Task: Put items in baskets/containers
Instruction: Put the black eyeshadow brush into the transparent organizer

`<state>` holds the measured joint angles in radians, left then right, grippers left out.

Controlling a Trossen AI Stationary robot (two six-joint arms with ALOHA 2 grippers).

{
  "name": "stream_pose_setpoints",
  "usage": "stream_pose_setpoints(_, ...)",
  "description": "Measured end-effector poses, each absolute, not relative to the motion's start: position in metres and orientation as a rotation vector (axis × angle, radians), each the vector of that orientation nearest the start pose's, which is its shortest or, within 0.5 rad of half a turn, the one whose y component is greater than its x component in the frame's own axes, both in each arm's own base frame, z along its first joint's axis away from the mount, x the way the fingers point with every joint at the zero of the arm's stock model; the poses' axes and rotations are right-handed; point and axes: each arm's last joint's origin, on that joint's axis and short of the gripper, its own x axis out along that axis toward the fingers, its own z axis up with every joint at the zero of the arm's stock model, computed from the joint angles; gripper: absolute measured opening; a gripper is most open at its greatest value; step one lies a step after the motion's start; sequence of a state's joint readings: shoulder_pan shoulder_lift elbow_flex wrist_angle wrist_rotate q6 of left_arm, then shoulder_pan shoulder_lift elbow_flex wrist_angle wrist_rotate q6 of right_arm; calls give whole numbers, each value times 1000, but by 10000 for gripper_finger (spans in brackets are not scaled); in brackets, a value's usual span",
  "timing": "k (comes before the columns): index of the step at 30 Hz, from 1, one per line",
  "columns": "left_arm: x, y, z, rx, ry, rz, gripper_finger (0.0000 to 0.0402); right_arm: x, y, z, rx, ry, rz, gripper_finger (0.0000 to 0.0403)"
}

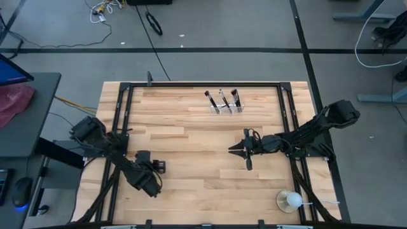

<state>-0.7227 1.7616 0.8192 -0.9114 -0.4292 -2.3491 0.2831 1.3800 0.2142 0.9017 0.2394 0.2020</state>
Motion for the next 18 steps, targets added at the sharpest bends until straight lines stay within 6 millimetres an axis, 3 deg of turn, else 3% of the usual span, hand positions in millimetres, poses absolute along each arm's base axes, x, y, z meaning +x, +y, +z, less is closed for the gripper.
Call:
stream_pose_setpoints(6, 190, -144, 104, -801, 715, 1276, 161, 208, 53, 137, 135, 249, 18, 63)
stream_pose_setpoints(11, 206, -139, 92, -702, 591, 1177, 114, 208, 53, 139, 140, 233, 20, 63)
stream_pose_setpoints(18, 224, -134, 75, -580, 513, 1103, 99, 208, 53, 139, 140, 233, 20, 63)
